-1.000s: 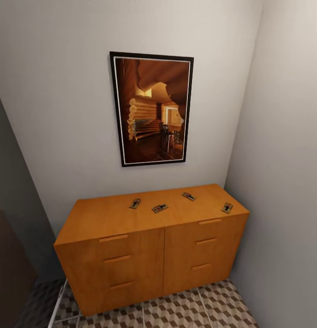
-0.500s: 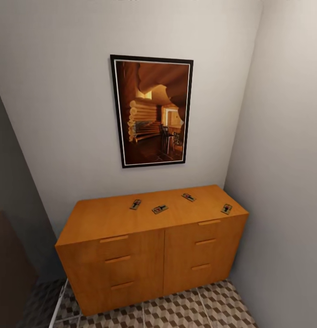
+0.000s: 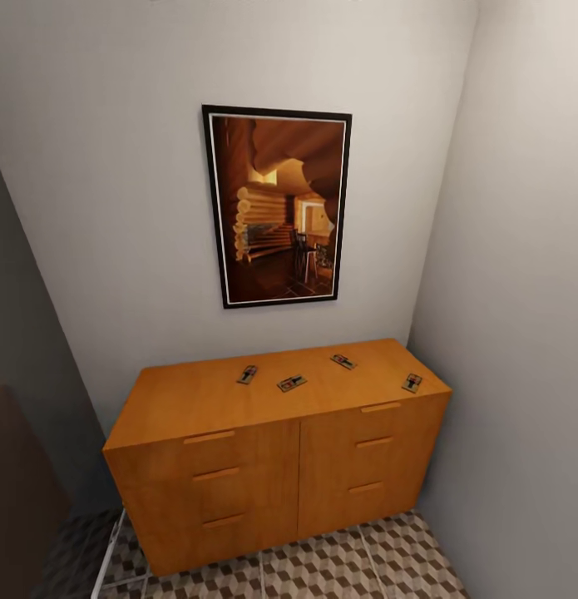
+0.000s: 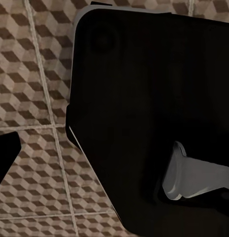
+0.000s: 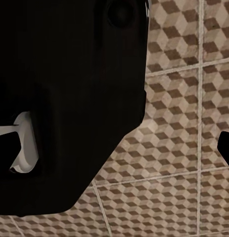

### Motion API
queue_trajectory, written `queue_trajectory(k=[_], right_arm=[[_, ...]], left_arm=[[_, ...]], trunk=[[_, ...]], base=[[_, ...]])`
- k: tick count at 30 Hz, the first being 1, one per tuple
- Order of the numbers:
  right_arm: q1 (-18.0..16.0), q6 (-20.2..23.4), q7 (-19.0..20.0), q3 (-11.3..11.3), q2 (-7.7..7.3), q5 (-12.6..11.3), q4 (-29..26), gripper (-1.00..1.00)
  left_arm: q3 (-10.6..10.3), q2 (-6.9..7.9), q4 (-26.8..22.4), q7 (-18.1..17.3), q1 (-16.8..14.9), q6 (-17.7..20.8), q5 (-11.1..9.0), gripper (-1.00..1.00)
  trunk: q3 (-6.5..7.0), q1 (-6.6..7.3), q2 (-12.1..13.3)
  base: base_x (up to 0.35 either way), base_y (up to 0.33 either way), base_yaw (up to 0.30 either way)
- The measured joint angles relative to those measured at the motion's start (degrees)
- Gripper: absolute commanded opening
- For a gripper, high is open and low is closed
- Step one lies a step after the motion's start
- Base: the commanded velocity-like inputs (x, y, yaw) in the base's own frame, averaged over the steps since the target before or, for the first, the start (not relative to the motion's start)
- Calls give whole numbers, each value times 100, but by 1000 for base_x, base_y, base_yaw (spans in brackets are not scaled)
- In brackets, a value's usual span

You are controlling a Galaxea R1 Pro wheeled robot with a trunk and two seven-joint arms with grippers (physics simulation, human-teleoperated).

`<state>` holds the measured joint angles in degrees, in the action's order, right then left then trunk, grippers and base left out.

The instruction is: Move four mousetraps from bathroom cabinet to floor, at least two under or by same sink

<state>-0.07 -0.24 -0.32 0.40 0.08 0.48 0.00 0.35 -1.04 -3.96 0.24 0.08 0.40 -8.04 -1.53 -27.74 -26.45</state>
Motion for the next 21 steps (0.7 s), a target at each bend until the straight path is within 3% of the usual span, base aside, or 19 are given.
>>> queue_trajectory(k=[6, 21], right_arm=[[-1, 0, 0, 0, 0, 0, 0, 100], [-1, 0, 0, 0, 0, 0, 0, 100]], left_arm=[[-2, 3, -3, 0, 0, -3, 0, 100], [-2, 3, -4, 0, 0, -52, 0, 100]], trunk=[[104, 131, 238], [104, 132, 239]], base=[[0, 0, 0], [0, 0, 0]])
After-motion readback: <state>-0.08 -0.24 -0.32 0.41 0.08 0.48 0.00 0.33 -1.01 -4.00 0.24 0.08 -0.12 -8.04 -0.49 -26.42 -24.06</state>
